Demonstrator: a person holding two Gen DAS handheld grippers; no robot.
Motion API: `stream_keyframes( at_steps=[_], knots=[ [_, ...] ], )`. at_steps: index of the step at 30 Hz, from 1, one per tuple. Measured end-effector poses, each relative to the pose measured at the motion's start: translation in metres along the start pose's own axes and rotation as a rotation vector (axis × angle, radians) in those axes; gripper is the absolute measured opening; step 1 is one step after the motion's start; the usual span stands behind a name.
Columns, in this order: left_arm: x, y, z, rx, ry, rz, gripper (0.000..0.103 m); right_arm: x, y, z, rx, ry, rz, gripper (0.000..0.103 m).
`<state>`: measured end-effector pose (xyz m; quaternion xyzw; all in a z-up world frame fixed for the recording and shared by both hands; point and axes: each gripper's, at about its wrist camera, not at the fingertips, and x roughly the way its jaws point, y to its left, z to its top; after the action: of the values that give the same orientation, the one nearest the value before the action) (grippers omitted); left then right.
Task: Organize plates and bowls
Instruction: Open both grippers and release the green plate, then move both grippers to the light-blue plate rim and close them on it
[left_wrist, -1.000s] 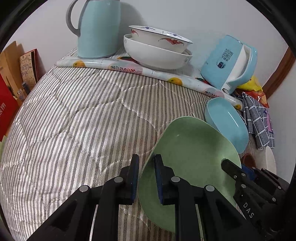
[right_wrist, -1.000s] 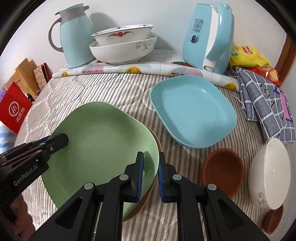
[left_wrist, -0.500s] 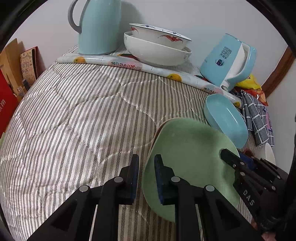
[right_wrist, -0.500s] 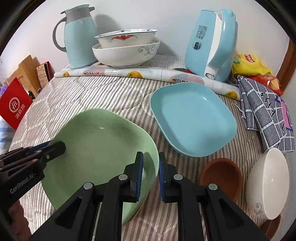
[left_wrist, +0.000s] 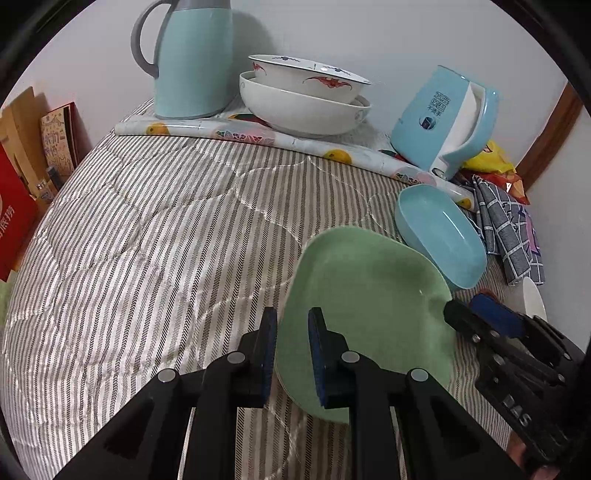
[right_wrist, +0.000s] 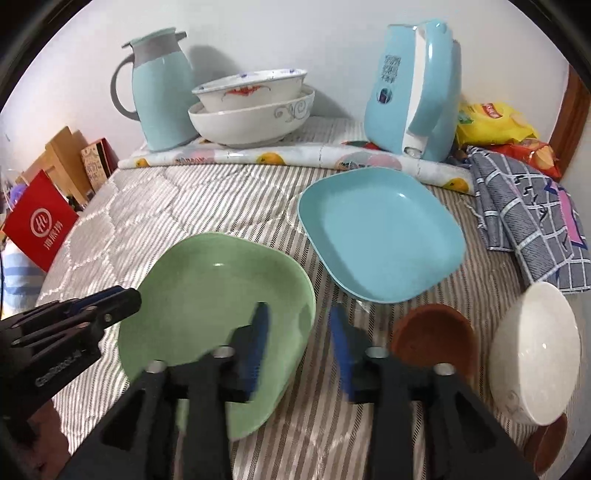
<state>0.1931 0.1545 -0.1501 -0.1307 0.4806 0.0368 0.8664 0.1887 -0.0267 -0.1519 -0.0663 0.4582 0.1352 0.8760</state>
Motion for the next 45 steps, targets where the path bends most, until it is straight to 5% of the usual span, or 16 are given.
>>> stream_keyframes(
  at_steps=[8,19,27,45],
  knots=[
    [-0.020,-0.015,-0.007,0.026,-0.029,-0.006,0.021,-0.033,-0.011,-0.016,0.028,-0.022,0.001,0.045],
    [-0.052,-0.047,-0.007,0.083,-0.074,-0.027,0.027,-0.084,-0.054,-0.025,0.118,-0.118,-0.046,0.069],
    [-0.070,-0.067,0.006,0.124,-0.118,-0.006,0.048,-0.108,-0.082,-0.022,0.177,-0.150,-0.082,0.069],
    [-0.066,-0.112,0.045,0.209,-0.224,0.056,0.050,-0.108,-0.111,0.007,0.205,-0.121,-0.110,0.069]
  ],
)
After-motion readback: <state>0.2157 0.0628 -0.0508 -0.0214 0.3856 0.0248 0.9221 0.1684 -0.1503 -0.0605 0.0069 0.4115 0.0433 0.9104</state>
